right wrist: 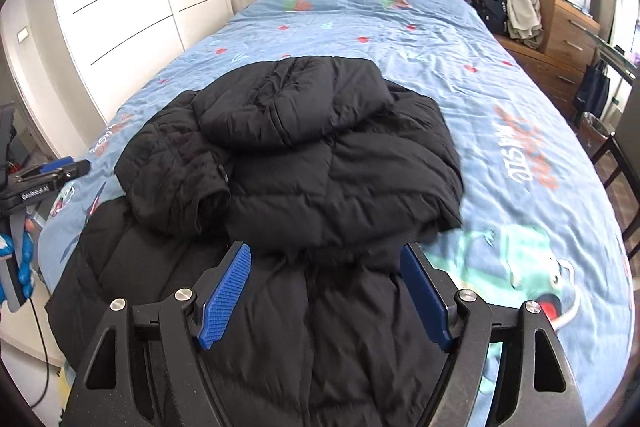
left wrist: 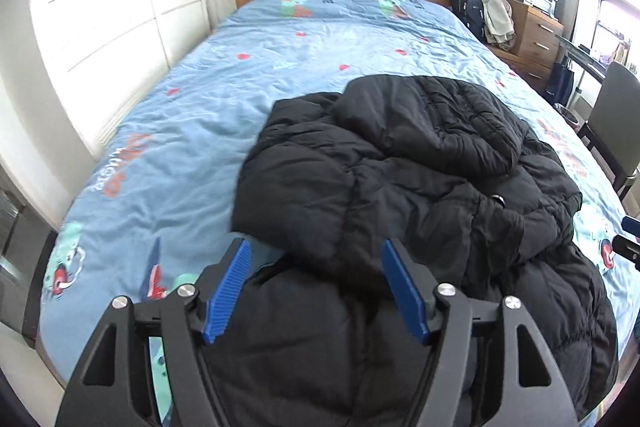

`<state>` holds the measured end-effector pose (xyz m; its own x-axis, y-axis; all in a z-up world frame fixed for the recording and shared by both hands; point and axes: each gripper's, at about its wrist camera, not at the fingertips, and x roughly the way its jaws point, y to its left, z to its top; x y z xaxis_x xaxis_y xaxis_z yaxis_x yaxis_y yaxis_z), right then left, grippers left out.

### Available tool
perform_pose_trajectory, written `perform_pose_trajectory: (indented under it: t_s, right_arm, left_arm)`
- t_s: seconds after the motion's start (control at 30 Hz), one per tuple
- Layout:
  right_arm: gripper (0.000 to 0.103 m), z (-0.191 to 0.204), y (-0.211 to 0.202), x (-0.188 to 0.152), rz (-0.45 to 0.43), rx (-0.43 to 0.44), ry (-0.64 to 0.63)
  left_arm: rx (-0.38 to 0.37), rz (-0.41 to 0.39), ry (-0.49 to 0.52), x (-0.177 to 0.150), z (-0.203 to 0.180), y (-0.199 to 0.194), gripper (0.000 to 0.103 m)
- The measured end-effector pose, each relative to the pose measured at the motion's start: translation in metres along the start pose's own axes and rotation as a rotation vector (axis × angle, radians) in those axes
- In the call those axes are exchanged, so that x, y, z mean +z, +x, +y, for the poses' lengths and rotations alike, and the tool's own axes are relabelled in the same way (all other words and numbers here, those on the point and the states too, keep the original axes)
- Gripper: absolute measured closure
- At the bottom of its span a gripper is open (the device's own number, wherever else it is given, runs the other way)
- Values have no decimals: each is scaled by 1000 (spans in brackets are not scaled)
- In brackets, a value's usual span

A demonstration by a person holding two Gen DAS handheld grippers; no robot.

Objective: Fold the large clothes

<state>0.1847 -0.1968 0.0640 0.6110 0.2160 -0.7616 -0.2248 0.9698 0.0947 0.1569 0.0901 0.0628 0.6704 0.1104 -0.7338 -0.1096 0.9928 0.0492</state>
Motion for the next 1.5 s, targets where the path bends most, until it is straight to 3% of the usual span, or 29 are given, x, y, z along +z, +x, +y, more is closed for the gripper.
perform_pose_trajectory:
  t_s: [0.43, 0.87, 1.13, 1.2, 1.5]
  right_arm:
    - [19, -34, -63, -65, -33, -63, 102]
    - [14, -62, -82, -105, -18, -94, 187]
    - [12, -75, -88, -124, -7, -100, 216]
    - [11, -81, -90, -128, -10, -102, 231]
    - [8, -110, -91, -146, 13, -108, 299]
  left_arm:
    - [134, -109, 44, -46, 31, -74, 31]
    - [153, -174, 85, -67, 29, -112, 31]
    - [127, -136, 64, -79, 34, -106, 30]
    - [127, -114, 54, -84, 40, -102, 26]
    - [96, 29, -118, -121, 114, -75, 23]
